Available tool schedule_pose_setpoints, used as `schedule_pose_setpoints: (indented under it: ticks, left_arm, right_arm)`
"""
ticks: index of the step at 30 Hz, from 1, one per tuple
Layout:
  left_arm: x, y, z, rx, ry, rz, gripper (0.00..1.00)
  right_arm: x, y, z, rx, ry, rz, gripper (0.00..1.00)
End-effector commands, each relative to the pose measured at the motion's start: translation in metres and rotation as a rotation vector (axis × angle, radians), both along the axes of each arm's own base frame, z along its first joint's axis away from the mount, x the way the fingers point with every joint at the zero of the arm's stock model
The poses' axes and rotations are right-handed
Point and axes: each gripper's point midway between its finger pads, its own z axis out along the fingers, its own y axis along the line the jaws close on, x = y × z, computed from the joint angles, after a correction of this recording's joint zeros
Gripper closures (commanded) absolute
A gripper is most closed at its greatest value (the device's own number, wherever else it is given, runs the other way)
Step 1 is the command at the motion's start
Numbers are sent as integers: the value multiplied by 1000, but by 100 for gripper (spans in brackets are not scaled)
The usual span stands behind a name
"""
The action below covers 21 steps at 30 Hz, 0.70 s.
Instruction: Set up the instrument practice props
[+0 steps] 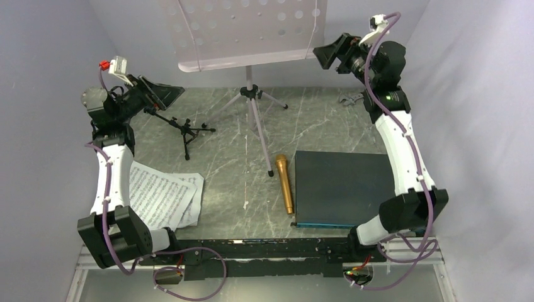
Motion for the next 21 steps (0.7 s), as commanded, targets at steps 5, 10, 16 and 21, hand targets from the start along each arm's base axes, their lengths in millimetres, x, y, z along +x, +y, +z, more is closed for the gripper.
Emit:
schedule_pose_setpoints:
  ticks: [5,10,16,21]
  left_arm:
    - [-4,7,7,22,-32,66,6]
    - [1,11,-5,-13,34,98,6]
    - [-2,10,-51,-105,212,105,6]
    - [-16,21,-109,-83,455,238,6]
  right_arm:
    - [-77,-33,18,-11,-95,-106,4]
    - [-108,-29,-9,0,-47,-63,3]
    - [-132,-17,-65,17,71,22,3]
    - [-144,-10,-119,14,179,71,3]
